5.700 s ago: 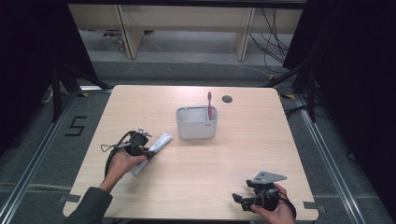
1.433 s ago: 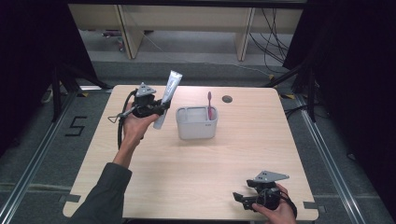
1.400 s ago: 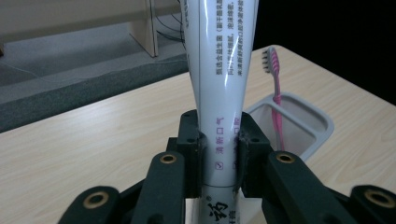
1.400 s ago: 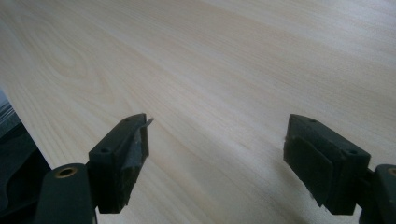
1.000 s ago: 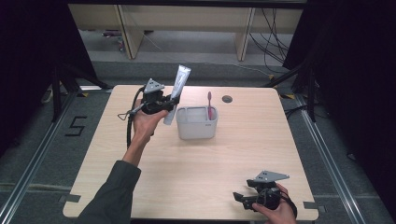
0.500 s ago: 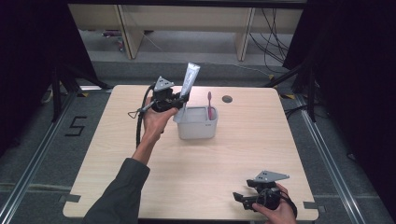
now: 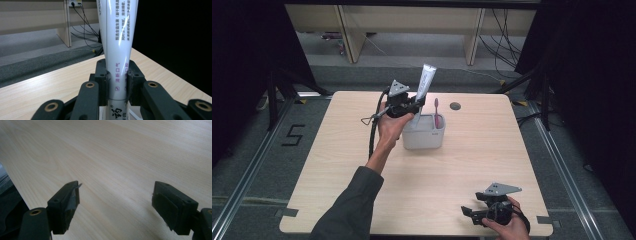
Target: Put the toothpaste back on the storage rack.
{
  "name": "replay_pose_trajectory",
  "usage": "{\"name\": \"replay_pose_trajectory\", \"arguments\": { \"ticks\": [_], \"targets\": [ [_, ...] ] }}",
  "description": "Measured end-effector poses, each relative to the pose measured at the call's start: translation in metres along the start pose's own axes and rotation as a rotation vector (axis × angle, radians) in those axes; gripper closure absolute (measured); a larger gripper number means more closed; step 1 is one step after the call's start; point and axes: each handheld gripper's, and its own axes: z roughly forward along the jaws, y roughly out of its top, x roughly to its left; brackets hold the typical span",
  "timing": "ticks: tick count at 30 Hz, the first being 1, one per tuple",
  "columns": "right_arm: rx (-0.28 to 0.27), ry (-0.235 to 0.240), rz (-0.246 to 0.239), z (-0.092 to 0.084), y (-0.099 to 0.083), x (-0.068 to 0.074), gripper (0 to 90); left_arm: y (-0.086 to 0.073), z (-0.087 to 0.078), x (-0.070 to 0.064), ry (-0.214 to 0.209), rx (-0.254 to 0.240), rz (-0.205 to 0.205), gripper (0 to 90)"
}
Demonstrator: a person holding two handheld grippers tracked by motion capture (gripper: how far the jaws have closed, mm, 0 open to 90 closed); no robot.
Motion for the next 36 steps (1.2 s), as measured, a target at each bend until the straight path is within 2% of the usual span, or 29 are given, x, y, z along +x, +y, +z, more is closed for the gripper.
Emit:
{"name": "replay_pose_trajectory", "arguments": {
  "ticks": [3,4,6,7,13,16,25,26,27,29,30,33,36],
  "targets": [
    [0.000,0.002,0.001,0.000,0.000,0.000,23.2,-0.001,0.004,-0.001,-0.001,-0.008,0.002,74.6],
    [0.002,0.005,0.018,0.000,0.000,0.001,23.2,-0.002,0.006,-0.002,-0.005,-0.010,0.001,74.6],
    [-0.001,-0.011,-0.005,0.000,0.000,0.000,23.2,-0.003,0.008,-0.003,-0.007,-0.014,0.003,74.6],
    [0.000,0.000,0.004,0.000,0.000,0.001,23.2,-0.004,0.010,-0.003,-0.008,-0.013,0.003,74.6],
    [-0.006,-0.004,-0.003,-0.001,0.000,0.001,23.1,-0.010,0.020,-0.003,-0.009,-0.013,-0.012,74.5],
    [-0.004,-0.007,-0.007,-0.001,0.000,0.001,23.1,-0.014,0.025,-0.004,-0.012,-0.006,-0.005,74.4],
    [-0.003,-0.004,-0.008,0.000,0.000,0.001,23.1,-0.019,0.029,-0.005,-0.001,-0.001,-0.013,74.3],
    [0.001,0.003,0.010,0.000,0.000,0.003,23.1,-0.019,0.030,-0.004,0.000,-0.002,-0.014,74.3],
    [0.001,-0.005,-0.009,-0.001,0.000,0.002,23.1,-0.019,0.030,-0.004,0.001,-0.003,-0.016,74.3],
    [0.000,0.007,-0.007,0.000,0.000,0.002,23.1,-0.019,0.031,-0.004,0.005,-0.003,-0.017,74.3],
    [0.004,0.015,0.015,0.000,0.000,0.003,23.1,-0.019,0.031,-0.004,0.006,-0.004,-0.018,74.3],
    [-0.007,0.003,-0.001,0.000,0.000,0.002,23.1,-0.021,0.031,-0.003,0.010,-0.008,-0.018,74.2],
    [-0.002,0.007,0.010,0.000,0.000,0.003,23.1,-0.022,0.030,-0.002,0.016,-0.013,-0.020,74.2]
  ]
}}
